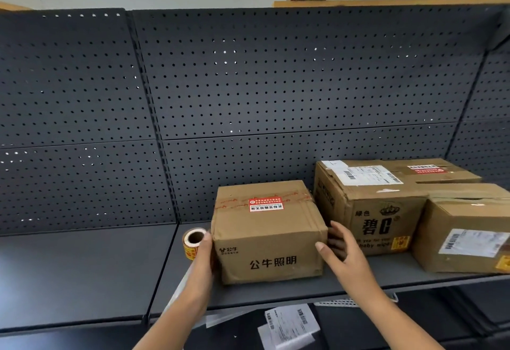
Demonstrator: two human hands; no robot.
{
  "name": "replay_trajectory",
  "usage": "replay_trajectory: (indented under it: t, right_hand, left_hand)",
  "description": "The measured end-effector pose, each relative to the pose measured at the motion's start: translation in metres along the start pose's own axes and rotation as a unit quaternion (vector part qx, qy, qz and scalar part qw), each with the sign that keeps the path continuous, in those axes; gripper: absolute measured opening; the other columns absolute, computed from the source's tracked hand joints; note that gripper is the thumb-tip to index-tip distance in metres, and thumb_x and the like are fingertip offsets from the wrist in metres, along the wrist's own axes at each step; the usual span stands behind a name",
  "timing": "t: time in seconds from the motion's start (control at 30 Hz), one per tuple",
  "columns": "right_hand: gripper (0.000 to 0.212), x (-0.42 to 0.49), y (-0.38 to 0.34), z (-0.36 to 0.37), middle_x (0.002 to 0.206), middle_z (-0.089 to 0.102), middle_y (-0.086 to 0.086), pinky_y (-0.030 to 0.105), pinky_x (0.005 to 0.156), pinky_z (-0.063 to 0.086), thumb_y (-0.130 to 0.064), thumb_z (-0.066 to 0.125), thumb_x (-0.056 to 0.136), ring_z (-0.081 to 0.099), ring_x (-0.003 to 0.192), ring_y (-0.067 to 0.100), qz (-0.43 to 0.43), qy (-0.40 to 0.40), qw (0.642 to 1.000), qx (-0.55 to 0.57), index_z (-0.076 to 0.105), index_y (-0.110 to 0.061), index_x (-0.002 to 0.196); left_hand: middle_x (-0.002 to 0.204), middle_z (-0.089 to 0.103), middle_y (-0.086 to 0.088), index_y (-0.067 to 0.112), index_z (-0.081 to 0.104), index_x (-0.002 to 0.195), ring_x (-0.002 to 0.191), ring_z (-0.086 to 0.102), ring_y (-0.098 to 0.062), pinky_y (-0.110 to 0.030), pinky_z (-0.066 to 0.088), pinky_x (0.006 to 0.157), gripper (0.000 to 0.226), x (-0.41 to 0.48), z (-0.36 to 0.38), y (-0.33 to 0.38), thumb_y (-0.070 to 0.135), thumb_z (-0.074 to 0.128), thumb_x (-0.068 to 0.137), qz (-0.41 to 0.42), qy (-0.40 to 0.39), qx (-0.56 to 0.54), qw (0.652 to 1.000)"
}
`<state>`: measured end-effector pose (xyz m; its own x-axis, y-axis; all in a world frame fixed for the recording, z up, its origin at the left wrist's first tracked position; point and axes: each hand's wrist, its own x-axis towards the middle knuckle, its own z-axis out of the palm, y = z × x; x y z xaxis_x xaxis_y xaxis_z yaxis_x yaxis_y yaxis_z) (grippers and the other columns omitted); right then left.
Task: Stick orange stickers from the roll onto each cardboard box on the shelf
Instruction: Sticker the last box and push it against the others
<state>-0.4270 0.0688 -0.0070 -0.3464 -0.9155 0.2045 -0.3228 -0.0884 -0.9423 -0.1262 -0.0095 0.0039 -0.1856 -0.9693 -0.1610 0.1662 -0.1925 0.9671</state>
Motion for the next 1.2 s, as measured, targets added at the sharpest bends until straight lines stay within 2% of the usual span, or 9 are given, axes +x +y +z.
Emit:
replay_trajectory:
  t: [0.13, 0.33, 0.5, 0.73, 0.87, 0.97, 1.03, 1.1, 1.2]
  right_hand:
    - [0.085, 0.001, 0.016, -0.001, 0.148, 0.056, -0.016, 0.033, 0.117, 0.042, -0.057, 0.080, 0.081, 0.051, 0.137, 0.000, 0.050, -0.073, 0.995, 0.045, 0.042, -0.035, 0.154]
    - [0.058, 0.002, 0.008, 0.016, 0.137, 0.060, -0.031, 0.014, 0.109, 0.044, -0.037, 0.067, 0.093, 0.053, 0.128, -0.012, 0.044, -0.103, 0.993, 0.040, 0.044, -0.043, 0.146]
    - [0.060, 0.002, 0.002, 0.017, 0.142, 0.061, -0.020, 0.019, 0.110, 0.045, -0.040, 0.066, 0.095, 0.054, 0.132, -0.006, 0.011, -0.073, 0.997, 0.023, 0.047, -0.034, 0.151]
    - [0.050, -0.006, -0.030, 0.008, 0.128, 0.064, -0.015, 0.021, 0.098, 0.054, -0.051, 0.061, 0.098, 0.059, 0.121, -0.003, -0.068, 0.003, 0.998, -0.010, 0.057, -0.030, 0.143]
    - [0.061, -0.002, -0.059, 0.003, 0.125, 0.060, -0.016, 0.024, 0.096, 0.050, -0.067, 0.052, 0.094, 0.059, 0.119, 0.000, -0.106, 0.052, 0.993, -0.024, 0.061, -0.027, 0.139]
    - [0.040, 0.012, -0.079, 0.001, 0.126, 0.059, -0.014, 0.032, 0.101, 0.050, -0.059, 0.051, 0.102, 0.057, 0.117, 0.000, -0.072, 0.067, 0.995, -0.013, 0.064, -0.034, 0.130]
    - [0.025, 0.023, -0.088, 0.002, 0.124, 0.063, -0.013, 0.036, 0.100, 0.051, -0.050, 0.051, 0.105, 0.059, 0.113, 0.002, -0.047, 0.062, 0.997, -0.002, 0.063, -0.039, 0.124]
    - [0.034, 0.030, -0.094, 0.005, 0.126, 0.063, -0.008, 0.033, 0.096, 0.049, -0.045, 0.051, 0.106, 0.058, 0.112, 0.008, -0.035, 0.078, 0.996, -0.029, 0.061, -0.030, 0.134]
    - [0.052, 0.040, -0.094, 0.007, 0.134, 0.062, 0.000, 0.036, 0.096, 0.049, -0.048, 0.049, 0.106, 0.055, 0.119, 0.016, -0.024, 0.102, 0.991, -0.080, 0.054, -0.016, 0.147]
  left_hand:
    - [0.139, 0.064, 0.019, 0.044, 0.056, 0.142, 0.137, 0.051, -0.001, -0.039, 0.030, 0.124, 0.052, -0.015, 0.011, -0.011, 0.066, 0.027, 0.104, 0.007, 0.006, -0.003, 1.000]
    - [0.158, 0.037, 0.030, 0.056, 0.022, 0.156, 0.147, 0.032, 0.003, -0.041, 0.021, 0.128, 0.084, -0.023, 0.005, -0.019, 0.083, 0.055, 0.084, 0.052, -0.010, 0.134, 0.990]
    - [0.146, 0.052, 0.021, 0.055, 0.037, 0.148, 0.137, 0.047, 0.000, -0.042, 0.037, 0.121, 0.074, -0.021, 0.006, -0.016, 0.076, 0.065, 0.083, 0.092, 0.014, 0.156, 0.983]
    - [0.113, 0.071, 0.031, 0.046, 0.052, 0.135, 0.105, 0.065, 0.013, -0.009, 0.053, 0.079, 0.040, -0.033, 0.013, 0.033, 0.055, 0.058, 0.097, 0.116, 0.008, 0.156, 0.981]
    - [0.117, 0.073, 0.027, 0.044, 0.057, 0.133, 0.113, 0.066, 0.004, -0.022, 0.051, 0.099, 0.037, -0.034, 0.013, 0.067, 0.055, 0.057, 0.097, 0.099, -0.023, 0.162, 0.982]
    - [0.120, 0.068, 0.029, 0.050, 0.056, 0.129, 0.114, 0.060, 0.008, -0.014, 0.045, 0.092, 0.032, -0.025, 0.011, 0.086, 0.057, 0.057, 0.098, 0.085, -0.028, 0.177, 0.980]
    - [0.133, 0.064, 0.020, 0.041, 0.054, 0.143, 0.125, 0.059, -0.004, -0.024, 0.045, 0.105, 0.048, -0.014, 0.011, 0.094, 0.059, 0.056, 0.099, 0.072, -0.022, 0.191, 0.979]
    - [0.143, 0.061, 0.008, 0.030, 0.050, 0.152, 0.129, 0.058, -0.015, -0.037, 0.042, 0.116, 0.067, -0.001, 0.013, 0.099, 0.067, 0.054, 0.096, 0.052, -0.007, 0.221, 0.974]
    - [0.144, 0.059, 0.001, 0.027, 0.052, 0.149, 0.130, 0.056, -0.022, -0.037, 0.042, 0.113, 0.070, 0.013, 0.019, 0.104, 0.071, 0.048, 0.095, 0.034, 0.007, 0.251, 0.967]
